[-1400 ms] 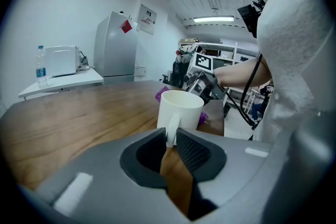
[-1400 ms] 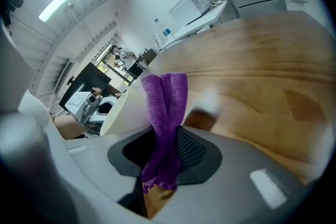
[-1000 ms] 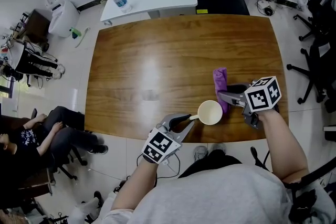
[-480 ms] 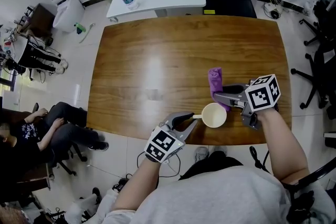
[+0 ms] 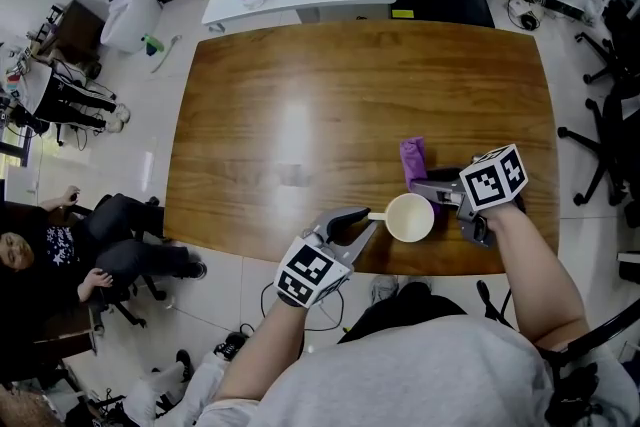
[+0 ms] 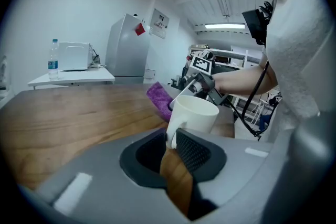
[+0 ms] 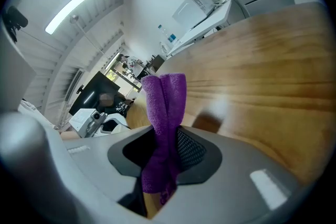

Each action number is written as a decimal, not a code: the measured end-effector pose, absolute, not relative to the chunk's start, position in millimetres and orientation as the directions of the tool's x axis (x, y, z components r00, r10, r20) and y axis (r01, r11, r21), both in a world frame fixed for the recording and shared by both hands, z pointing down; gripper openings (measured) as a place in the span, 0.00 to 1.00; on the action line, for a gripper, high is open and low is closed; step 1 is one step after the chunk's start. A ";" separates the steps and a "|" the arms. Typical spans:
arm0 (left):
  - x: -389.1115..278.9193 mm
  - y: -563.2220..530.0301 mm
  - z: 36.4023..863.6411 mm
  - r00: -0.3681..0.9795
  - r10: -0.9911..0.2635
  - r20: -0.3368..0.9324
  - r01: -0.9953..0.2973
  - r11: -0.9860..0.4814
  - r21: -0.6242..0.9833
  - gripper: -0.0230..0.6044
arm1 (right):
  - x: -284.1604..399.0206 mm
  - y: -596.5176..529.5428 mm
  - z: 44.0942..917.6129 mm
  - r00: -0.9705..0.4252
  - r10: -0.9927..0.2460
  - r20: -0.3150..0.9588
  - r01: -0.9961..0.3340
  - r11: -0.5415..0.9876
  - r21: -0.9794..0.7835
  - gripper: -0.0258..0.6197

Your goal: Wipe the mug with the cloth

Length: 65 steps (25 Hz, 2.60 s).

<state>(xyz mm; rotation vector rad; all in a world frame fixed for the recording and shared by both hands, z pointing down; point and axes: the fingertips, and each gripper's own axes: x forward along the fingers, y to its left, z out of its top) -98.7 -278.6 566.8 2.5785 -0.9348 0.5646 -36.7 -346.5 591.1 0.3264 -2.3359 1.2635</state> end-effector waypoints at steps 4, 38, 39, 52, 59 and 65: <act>-100.9 -282.2 567.7 0.699 -0.544 0.463 -0.677 -0.712 0.185 0.12 | -36.2 -345.3 596.7 -0.860 0.024 0.510 -0.414 0.552 -0.724 0.23; -102.5 -297.2 571.3 0.687 -0.580 0.437 -0.714 -0.649 0.262 0.08 | -64.8 -313.1 594.4 -0.878 0.175 0.446 -0.289 0.548 -0.785 0.23; -102.0 -297.6 571.4 0.685 -0.582 0.438 -0.716 -0.648 0.260 0.07 | -64.4 -311.1 597.1 -0.874 0.178 0.451 -0.293 0.549 -0.783 0.23; -100.3 -298.9 571.6 0.694 -0.579 0.427 -0.710 -0.648 0.276 0.07 | -67.9 -327.0 567.5 -0.937 0.102 0.333 -0.236 0.518 -0.822 0.23; -100.6 -299.2 572.0 0.695 -0.578 0.427 -0.709 -0.648 0.278 0.07 | -85.4 -329.2 536.9 -0.970 0.129 0.205 -0.115 0.500 -0.858 0.23; -100.7 -299.5 572.8 0.698 -0.582 0.417 -0.709 -0.644 0.287 0.08 | -89.5 -318.5 550.4 -0.966 0.168 0.199 -0.104 0.449 -0.887 0.23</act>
